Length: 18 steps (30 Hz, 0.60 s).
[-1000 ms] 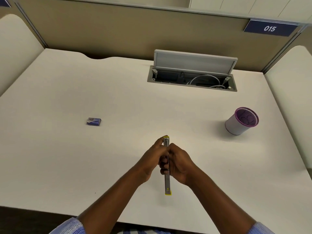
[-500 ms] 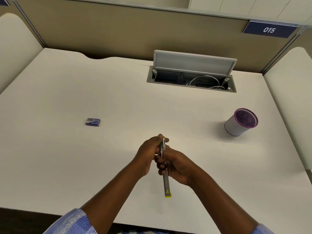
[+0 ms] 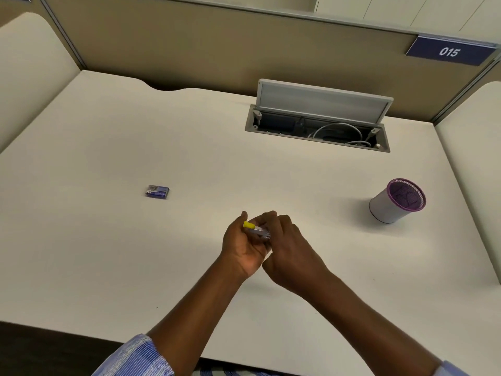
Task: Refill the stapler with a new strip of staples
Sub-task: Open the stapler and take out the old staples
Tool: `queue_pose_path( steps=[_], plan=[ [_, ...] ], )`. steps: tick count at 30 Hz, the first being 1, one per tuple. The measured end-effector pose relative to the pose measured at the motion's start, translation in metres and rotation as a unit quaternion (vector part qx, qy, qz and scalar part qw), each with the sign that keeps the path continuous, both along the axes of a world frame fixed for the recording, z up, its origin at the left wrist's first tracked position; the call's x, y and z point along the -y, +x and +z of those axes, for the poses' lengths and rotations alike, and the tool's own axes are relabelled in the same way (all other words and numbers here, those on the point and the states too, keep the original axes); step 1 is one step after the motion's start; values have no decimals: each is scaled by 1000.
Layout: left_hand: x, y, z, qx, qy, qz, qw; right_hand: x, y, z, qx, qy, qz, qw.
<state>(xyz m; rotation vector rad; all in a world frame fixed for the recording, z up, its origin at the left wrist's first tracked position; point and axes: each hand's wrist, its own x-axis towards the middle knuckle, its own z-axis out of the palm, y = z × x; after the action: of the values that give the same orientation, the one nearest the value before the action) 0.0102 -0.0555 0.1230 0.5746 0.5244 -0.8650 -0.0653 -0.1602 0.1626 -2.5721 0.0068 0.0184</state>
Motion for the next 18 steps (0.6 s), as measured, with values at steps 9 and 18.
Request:
queue_pose_path(
  steps=[9,18],
  plan=[
    [2,-1,2,28,37,-13,999,2,5,7,3,73,-15,997],
    [0,1,-1,30,29,-5,999,7,0,10,31,48,-3,998]
  ],
)
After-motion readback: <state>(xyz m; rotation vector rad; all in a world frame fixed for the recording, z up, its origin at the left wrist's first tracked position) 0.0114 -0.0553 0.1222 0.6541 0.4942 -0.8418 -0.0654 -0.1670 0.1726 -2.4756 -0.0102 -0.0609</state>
